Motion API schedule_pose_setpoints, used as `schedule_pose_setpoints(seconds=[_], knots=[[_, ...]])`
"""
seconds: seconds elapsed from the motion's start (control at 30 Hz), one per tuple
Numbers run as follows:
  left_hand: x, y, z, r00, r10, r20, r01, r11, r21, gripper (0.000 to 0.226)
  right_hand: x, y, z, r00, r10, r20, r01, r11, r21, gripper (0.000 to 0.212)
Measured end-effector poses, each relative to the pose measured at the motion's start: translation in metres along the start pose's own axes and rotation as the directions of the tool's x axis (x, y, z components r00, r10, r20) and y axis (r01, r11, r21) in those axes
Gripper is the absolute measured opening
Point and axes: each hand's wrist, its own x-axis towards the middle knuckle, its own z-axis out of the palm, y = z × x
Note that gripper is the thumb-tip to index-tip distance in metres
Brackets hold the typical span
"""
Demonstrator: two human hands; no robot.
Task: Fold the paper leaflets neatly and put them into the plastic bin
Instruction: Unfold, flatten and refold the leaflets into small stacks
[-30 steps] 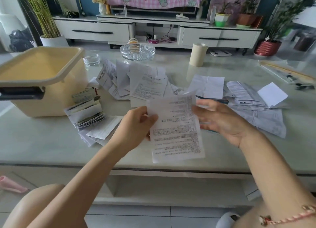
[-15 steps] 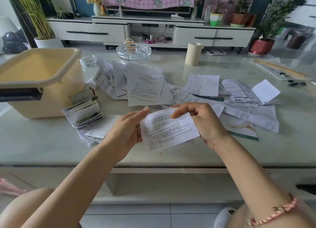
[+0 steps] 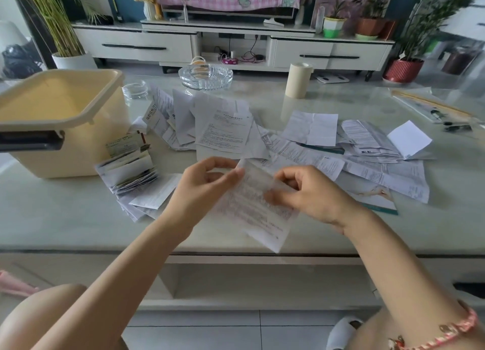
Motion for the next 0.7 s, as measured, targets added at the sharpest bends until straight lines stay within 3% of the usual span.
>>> schedule_pose_setpoints(seconds=[0.07, 0.13, 0.23, 0.33, 0.43, 0.5, 0.6, 0.7], knots=[[0.001, 0.001, -0.001, 0.998, -0.061, 0.020, 0.063, 0.989, -0.132, 0.035, 0.003, 0.001, -0.004, 0.989, 0.045, -0.138, -0.023, 0.987, 0.159, 0.010], [-0.003, 0.002, 0.003, 0.990, -0.101, 0.093, 0.115, 0.982, -0.152, 0.039, 0.005, 0.002, -0.002, 0.983, 0.114, -0.146, -0.058, 0.937, 0.346, 0.012], [-0.008, -0.001, 0.011, 0.989, -0.093, 0.113, 0.103, 0.991, -0.086, 0.013, 0.003, 0.000, 0.005, 0.986, 0.145, -0.076, -0.097, 0.891, 0.444, 0.014], [-0.009, -0.003, 0.010, 0.994, -0.059, 0.088, 0.063, 0.997, -0.048, 0.013, -0.001, -0.005, 0.007, 0.992, 0.112, -0.056, -0.075, 0.894, 0.443, 0.014], [-0.008, -0.001, 0.005, 0.992, -0.059, 0.107, 0.066, 0.996, -0.066, 0.025, 0.000, -0.004, 0.006, 0.987, 0.114, -0.111, -0.057, 0.906, 0.420, 0.030], [-0.007, 0.004, 0.002, 0.988, -0.094, 0.121, 0.111, 0.984, -0.142, 0.036, 0.001, -0.003, 0.008, 0.986, 0.095, -0.140, -0.040, 0.934, 0.355, 0.041], [-0.005, 0.007, -0.001, 0.969, -0.187, 0.164, 0.226, 0.938, -0.263, 0.034, 0.001, -0.002, 0.012, 0.985, 0.054, -0.162, -0.004, 0.955, 0.295, 0.050], [-0.006, 0.002, 0.002, 0.962, -0.209, 0.176, 0.226, 0.971, -0.081, 0.031, 0.001, -0.001, 0.017, 0.979, -0.038, -0.199, 0.069, 0.986, 0.151, 0.054]])
